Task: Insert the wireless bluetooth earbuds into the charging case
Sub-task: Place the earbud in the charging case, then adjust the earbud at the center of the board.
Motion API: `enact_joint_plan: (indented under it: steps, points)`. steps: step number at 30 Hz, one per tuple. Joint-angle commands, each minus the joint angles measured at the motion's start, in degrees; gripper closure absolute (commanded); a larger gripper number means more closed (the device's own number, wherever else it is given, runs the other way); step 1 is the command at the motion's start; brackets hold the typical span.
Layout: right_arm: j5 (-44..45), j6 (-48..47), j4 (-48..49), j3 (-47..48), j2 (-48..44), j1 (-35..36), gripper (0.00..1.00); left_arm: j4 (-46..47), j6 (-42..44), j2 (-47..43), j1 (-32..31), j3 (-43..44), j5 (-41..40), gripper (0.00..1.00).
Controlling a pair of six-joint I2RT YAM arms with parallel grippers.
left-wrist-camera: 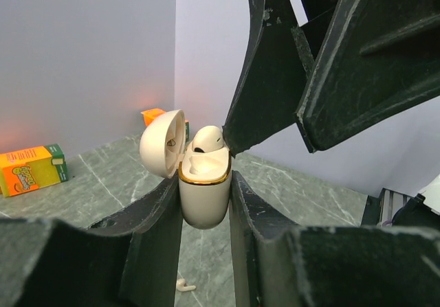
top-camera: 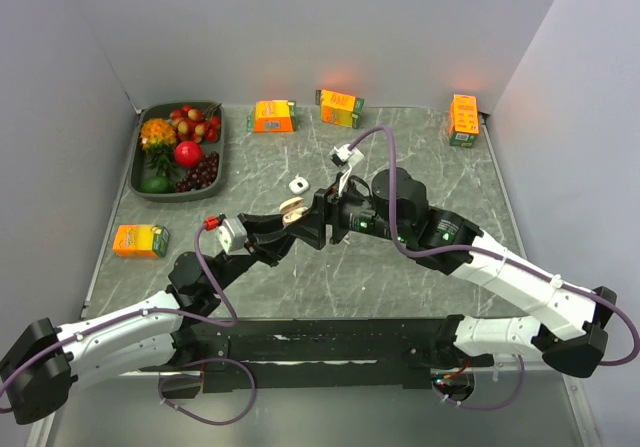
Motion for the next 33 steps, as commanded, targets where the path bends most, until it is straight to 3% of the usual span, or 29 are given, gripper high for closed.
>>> enact_joint_plan:
  steps: [1, 6, 11, 17, 21, 27, 33]
  points:
    - [0.3, -0.1, 2.3, 2.9, 0.8, 0.1, 0.35, 4.1, -0.9, 0.0, -0.4, 2.1, 2.2, 0.99]
    - [-0.1, -0.6, 3.8, 2.7, -0.4, 0.1, 0.35, 3.6, -0.7, -0.4, -0.4, 2.1, 1.8, 0.99]
    - [6.7, -3.3, 0.5, 3.3, -5.3, 0.0, 0.35, 2.7, -0.3, -1.2, -0.3, 1.3, 0.3, 0.99]
    - [9.7, -1.3, -4.8, -3.9, -10.1, -10.9, 0.35, 0.5, 0.7, -4.6, -0.3, -0.2, -2.3, 0.99]
    - [13.0, -0.2, -9.2, -9.3, -5.9, -14.7, 0.36, -1.2, 1.1, -7.3, -0.4, -1.0, -3.2, 0.99]
    - [12.0, 1.4, -6.2, -17.1, 1.8, -14.8, 0.38, -3.8, 1.1, -9.6, -0.3, -1.2, -3.2, 0.99]
    - [13.3, -0.9, -10.6, -12.2, 13.7, -14.9, 0.39, -4.9, 0.4, -10.2, -0.3, -1.5, -3.2, 0.99]
